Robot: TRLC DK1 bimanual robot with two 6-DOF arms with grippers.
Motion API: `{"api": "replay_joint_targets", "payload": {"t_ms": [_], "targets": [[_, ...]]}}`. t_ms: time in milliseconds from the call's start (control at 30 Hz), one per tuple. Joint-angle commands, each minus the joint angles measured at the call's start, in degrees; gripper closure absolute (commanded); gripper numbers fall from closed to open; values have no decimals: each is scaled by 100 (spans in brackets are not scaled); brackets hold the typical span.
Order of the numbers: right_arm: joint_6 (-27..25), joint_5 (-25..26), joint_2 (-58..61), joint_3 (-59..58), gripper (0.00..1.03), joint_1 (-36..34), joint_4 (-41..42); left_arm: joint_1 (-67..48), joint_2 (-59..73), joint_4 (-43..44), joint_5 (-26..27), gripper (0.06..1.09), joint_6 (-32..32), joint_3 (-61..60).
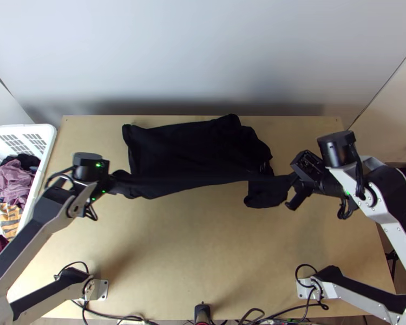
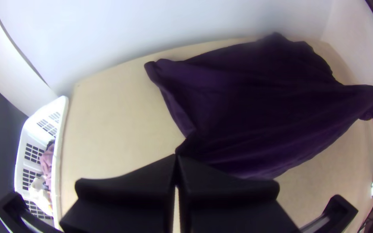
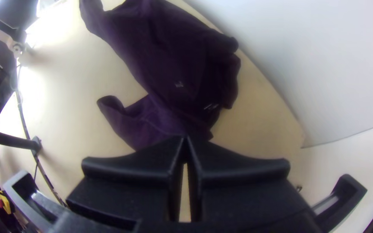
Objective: Fold the t-shirt
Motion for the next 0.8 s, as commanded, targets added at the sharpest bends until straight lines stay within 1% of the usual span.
{"api": "replay_joint_targets", "payload": {"t_ms": [0,133,167,200,333,367,400,467,533,567,600,667,700,733,767], "targets": [[159,19,-197,-69,100,11,-266,-316,551,951,145,105,-175,-572],[159,36,-258,-52,100,-69,-407,-316,841,1487,145,105,-298,-1020],[151,45,-267,-43,100,-86,-424,-280,868,1583,145,103,-298,-1152],[151,54,-276,-43,100,-104,-433,-236,885,1645,145,97,-298,-1275],[168,45,-285,-60,100,-244,-433,-193,859,1592,172,60,-219,-1645],[168,45,-285,-60,100,-262,-415,-166,850,1575,172,52,-158,-1706],[168,45,-285,-60,100,-288,-398,-140,841,1513,163,50,-79,-1741],[168,45,-276,-60,100,-306,-380,36,788,1487,163,39,53,-1803],[168,45,-276,-60,100,-315,-389,194,701,1408,163,35,194,-1759],[168,45,-285,-60,100,-315,-398,247,630,1346,172,30,273,-1715],[168,45,-285,-60,100,-323,-407,256,560,1170,224,27,299,-1609],[168,36,-311,-60,100,-367,-415,264,410,608,567,26,290,-1249],[168,36,-329,-69,100,-376,-424,229,314,300,857,22,246,-1047],[168,36,-337,-78,100,-385,-424,141,182,-16,1244,22,211,-845],[168,36,-364,-113,100,-385,-424,1,85,-227,1525,22,194,-678]]}}
